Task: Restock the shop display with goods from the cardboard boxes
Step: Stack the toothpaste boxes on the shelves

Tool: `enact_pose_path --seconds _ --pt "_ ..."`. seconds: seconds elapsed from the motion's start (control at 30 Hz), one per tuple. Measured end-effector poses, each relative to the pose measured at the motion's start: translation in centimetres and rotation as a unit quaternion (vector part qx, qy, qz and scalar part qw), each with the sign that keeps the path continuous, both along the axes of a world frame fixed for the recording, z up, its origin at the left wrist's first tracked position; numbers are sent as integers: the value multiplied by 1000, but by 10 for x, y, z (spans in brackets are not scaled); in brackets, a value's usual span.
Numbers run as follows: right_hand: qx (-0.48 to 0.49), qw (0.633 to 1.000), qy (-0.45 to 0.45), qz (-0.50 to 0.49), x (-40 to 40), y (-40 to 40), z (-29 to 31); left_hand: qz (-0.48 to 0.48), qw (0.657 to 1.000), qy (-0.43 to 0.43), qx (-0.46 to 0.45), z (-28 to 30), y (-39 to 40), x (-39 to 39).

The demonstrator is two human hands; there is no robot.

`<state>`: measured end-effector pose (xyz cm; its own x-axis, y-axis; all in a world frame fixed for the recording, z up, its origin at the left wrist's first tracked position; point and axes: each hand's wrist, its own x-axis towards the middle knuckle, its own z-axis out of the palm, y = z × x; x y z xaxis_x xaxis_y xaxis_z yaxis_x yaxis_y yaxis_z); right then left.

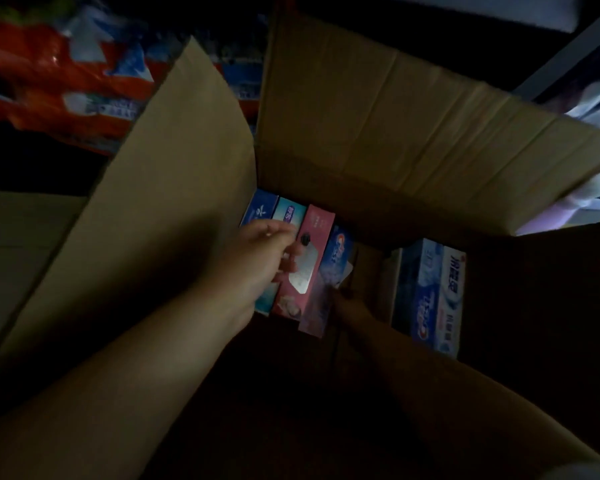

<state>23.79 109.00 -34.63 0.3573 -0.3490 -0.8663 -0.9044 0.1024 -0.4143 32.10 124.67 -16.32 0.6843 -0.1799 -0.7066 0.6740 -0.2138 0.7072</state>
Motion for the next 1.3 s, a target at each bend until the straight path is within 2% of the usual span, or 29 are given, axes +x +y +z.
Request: enact_pose_path --seconds 0.2,0.33,0.5,0.7,1.03,1.3 --pt "115 985 2 -130 -31 12 -73 9 999 -31 1 5 -2 5" --pt "150 972 -2 -179 -24 25 -33 9 1000 -25 11 -2 -2 7" --pt "151 960 -42 -233 -21 28 -28 3 1000 -8 18 -9 -2 7" --pt "216 956 -49 -189 -15 23 -9 -15 1000 5 22 -14 4 11" --pt "316 928 -73 -183 -20 1 85 -53 997 35 37 -25 16 8" --pt "336 920 -132 -154 -16 15 150 -86 996 19 1 -11 6 23"
